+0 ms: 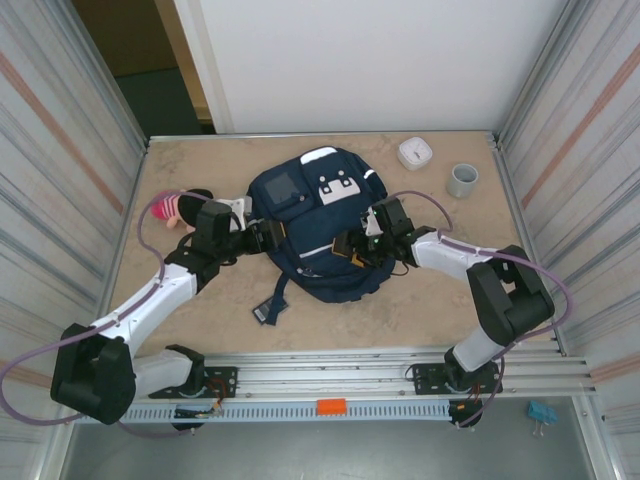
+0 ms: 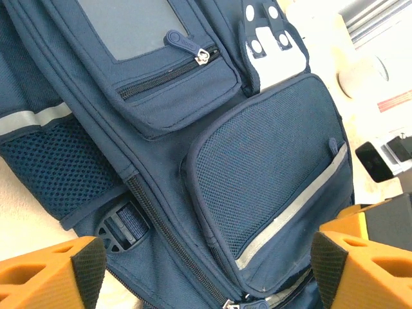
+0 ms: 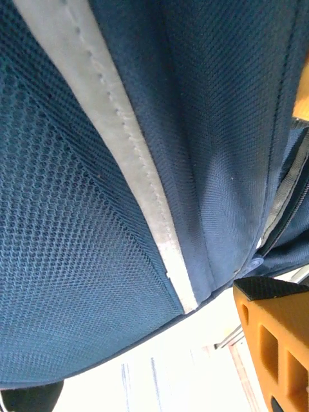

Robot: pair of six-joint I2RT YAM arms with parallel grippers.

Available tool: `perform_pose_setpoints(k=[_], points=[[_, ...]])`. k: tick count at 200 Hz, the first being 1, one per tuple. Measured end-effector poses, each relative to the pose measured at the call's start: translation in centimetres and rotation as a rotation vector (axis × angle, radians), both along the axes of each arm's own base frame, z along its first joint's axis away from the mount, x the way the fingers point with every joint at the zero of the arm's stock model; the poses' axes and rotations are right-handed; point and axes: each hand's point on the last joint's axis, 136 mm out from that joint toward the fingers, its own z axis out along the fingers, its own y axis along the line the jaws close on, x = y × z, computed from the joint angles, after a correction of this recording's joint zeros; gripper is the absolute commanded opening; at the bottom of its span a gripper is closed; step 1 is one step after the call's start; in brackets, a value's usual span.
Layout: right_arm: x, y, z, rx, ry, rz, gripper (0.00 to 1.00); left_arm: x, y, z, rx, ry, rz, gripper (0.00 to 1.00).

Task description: Pack books, pencil case, and school supplies into a backpack

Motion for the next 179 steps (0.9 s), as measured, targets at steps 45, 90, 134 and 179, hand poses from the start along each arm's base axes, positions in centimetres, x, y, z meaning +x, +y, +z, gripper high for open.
perform_pose_setpoints(k=[45,90,134,179], points=[[1.0,0.3,0.0,0.016,-0.007,-0.037,0.11,-0.2,-0.1,-0.3,0.022,-0.015,-0.028,0.84],[2.0,0.8,3.0,0.049,-0.094,-0.03,0.0,-0.3,-0.2,-0.3,0.095,-0.08,-0.105,0.84],[2.6,1.0,8.3,0.1,-0.228,-0.01,0.0,-1.4,-2.1,-0.3,0.191,-0.17,-0.251,0.85],[2.1,0.7,10.6,0.106,-0.287,0.009,0.0,-2.7,-4.3,-0.4,0.293,-0.251,-0.404,0.86]])
